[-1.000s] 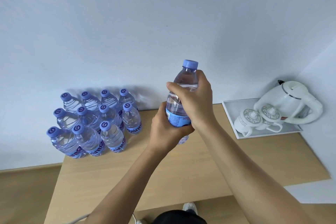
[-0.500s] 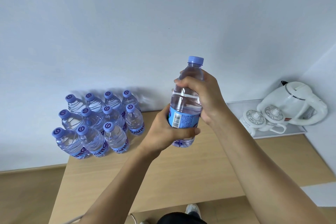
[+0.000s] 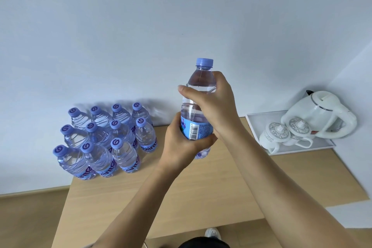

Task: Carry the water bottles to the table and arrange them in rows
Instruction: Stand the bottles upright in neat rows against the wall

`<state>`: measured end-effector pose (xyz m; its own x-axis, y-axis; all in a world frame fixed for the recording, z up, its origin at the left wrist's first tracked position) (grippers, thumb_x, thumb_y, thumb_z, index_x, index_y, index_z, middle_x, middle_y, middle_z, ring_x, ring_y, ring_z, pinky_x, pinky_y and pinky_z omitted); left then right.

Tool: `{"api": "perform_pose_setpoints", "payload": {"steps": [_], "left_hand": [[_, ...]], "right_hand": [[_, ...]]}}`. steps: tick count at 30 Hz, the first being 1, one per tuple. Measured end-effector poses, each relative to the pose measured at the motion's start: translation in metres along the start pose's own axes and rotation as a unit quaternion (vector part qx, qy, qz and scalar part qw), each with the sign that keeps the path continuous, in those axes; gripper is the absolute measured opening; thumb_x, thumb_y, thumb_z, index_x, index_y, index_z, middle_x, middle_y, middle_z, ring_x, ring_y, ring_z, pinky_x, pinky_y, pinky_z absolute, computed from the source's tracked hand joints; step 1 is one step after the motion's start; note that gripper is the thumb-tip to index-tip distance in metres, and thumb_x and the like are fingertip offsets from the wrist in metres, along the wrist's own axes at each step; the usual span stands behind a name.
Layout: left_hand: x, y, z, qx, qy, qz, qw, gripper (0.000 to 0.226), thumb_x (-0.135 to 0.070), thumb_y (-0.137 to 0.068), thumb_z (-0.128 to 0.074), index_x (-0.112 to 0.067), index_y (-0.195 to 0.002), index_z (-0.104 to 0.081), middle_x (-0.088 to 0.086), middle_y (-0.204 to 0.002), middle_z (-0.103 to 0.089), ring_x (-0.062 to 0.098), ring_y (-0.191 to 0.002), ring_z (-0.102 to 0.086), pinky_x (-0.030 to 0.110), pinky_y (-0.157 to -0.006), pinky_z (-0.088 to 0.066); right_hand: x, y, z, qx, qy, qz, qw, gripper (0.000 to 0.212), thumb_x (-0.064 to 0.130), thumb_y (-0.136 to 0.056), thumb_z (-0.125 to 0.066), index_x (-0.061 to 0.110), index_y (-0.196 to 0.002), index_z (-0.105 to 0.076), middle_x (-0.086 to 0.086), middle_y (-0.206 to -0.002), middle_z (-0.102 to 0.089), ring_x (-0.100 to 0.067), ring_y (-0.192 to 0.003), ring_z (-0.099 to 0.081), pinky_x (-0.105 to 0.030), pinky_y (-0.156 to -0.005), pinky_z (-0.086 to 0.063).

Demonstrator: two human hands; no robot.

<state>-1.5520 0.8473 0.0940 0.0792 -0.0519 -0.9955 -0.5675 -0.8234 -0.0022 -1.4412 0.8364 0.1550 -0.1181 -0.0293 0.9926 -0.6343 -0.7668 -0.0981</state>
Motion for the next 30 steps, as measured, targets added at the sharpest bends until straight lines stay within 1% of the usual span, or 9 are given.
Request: {"api": "perform_pose_setpoints", "payload": {"steps": [2,6,9,12,14,20,22,26,30], "left_hand": [[0.000,0.000,0.001,-0.003,-0.012,-0.004,1.000,0.054,-0.008,-0.060,-0.088,-0.009,-0.106,-0.059,0.007,-0.088,-0.074,0.023,-0.077,-0.073,0.028,-0.065,-0.058],[0.001,0.000,0.001,0.018,-0.007,0.015,1.000,0.055,-0.019,-0.055,-0.090,-0.016,-0.104,-0.063,0.002,-0.092,-0.075,0.022,-0.084,-0.073,0.026,-0.069,-0.056],[0.000,0.000,0.001,0.034,0.011,0.032,0.999,0.058,-0.025,-0.051,-0.090,-0.016,-0.102,-0.064,0.003,-0.090,-0.075,0.020,-0.080,-0.071,0.026,-0.067,-0.055],[-0.002,0.000,0.002,0.070,0.027,0.048,0.996,0.050,-0.024,-0.052,-0.090,-0.019,-0.095,-0.065,0.002,-0.082,-0.072,0.021,-0.070,-0.066,0.032,-0.064,-0.054],[-0.003,-0.002,0.003,0.082,0.026,0.053,0.995,0.052,-0.023,-0.053,-0.090,-0.012,-0.097,-0.063,0.004,-0.078,-0.070,0.020,-0.066,-0.063,0.031,-0.060,-0.052],[-0.004,-0.005,0.006,0.048,0.000,0.041,0.998,0.057,-0.024,-0.054,-0.088,-0.005,-0.102,-0.064,0.004,-0.083,-0.073,0.019,-0.072,-0.069,0.028,-0.065,-0.055],[-0.004,-0.006,0.007,0.014,-0.030,0.028,0.999,0.055,-0.019,-0.055,-0.089,-0.008,-0.103,-0.063,0.004,-0.085,-0.075,0.020,-0.074,-0.071,0.029,-0.063,-0.056],[-0.005,-0.004,0.004,-0.043,-0.063,0.000,0.997,0.052,-0.010,-0.056,-0.087,-0.010,-0.098,-0.056,0.007,-0.074,-0.072,0.019,-0.059,-0.066,0.032,-0.051,-0.055],[-0.002,-0.003,0.001,-0.035,-0.051,0.011,0.998,0.059,-0.019,-0.052,-0.089,-0.011,-0.099,-0.054,0.009,-0.071,-0.070,0.022,-0.055,-0.063,0.034,-0.047,-0.054]], "right_hand": [[0.003,-0.003,0.000,0.018,-0.014,-0.006,1.000,0.033,0.020,-0.068,-0.082,0.016,-0.095,-0.062,0.002,-0.090,-0.073,-0.016,-0.078,-0.072,-0.034,-0.070,-0.060],[0.007,-0.007,0.001,0.072,-0.074,-0.022,0.994,0.027,0.013,-0.065,-0.078,0.012,-0.088,-0.063,0.000,-0.078,-0.070,-0.019,-0.068,-0.069,-0.032,-0.062,-0.056],[0.009,-0.011,0.001,0.123,-0.112,-0.032,0.986,0.021,0.010,-0.068,-0.075,0.009,-0.085,-0.062,-0.005,-0.074,-0.065,-0.022,-0.067,-0.065,-0.033,-0.062,-0.053],[0.009,-0.015,0.002,0.165,-0.147,-0.043,0.974,0.017,0.007,-0.070,-0.073,0.009,-0.083,-0.062,-0.012,-0.082,-0.062,-0.028,-0.074,-0.063,-0.036,-0.066,-0.054],[0.010,-0.016,0.002,0.179,-0.143,-0.039,0.973,0.018,0.008,-0.071,-0.074,0.010,-0.085,-0.062,-0.014,-0.087,-0.064,-0.032,-0.080,-0.065,-0.039,-0.069,-0.056],[0.007,-0.013,0.001,0.107,-0.057,-0.020,0.992,0.034,0.023,-0.072,-0.079,0.016,-0.100,-0.060,0.002,-0.091,-0.071,-0.018,-0.082,-0.072,-0.034,-0.069,-0.059],[0.005,-0.011,0.000,0.067,-0.018,-0.014,0.998,0.039,0.029,-0.069,-0.082,0.021,-0.100,-0.061,0.005,-0.097,-0.072,-0.016,-0.088,-0.072,-0.038,-0.078,-0.060],[0.003,-0.007,-0.005,0.002,-0.005,0.006,1.000,0.037,0.023,-0.070,-0.085,0.018,-0.098,-0.061,0.009,-0.095,-0.071,-0.012,-0.093,-0.070,-0.041,-0.087,-0.058],[0.003,-0.011,-0.006,0.016,-0.013,0.006,1.000,0.028,0.018,-0.066,-0.078,0.016,-0.088,-0.062,0.007,-0.084,-0.071,-0.018,-0.087,-0.071,-0.045,-0.083,-0.059]]}}
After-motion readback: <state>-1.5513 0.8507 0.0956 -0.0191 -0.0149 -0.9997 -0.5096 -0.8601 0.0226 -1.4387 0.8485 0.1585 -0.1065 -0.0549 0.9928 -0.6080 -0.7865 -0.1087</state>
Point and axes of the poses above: each hand's wrist, its own y-axis away from the middle knuckle, its own z-axis out of the back of the hand, x = y × z, the point moved 4 cm from there along -y, towards the middle knuckle
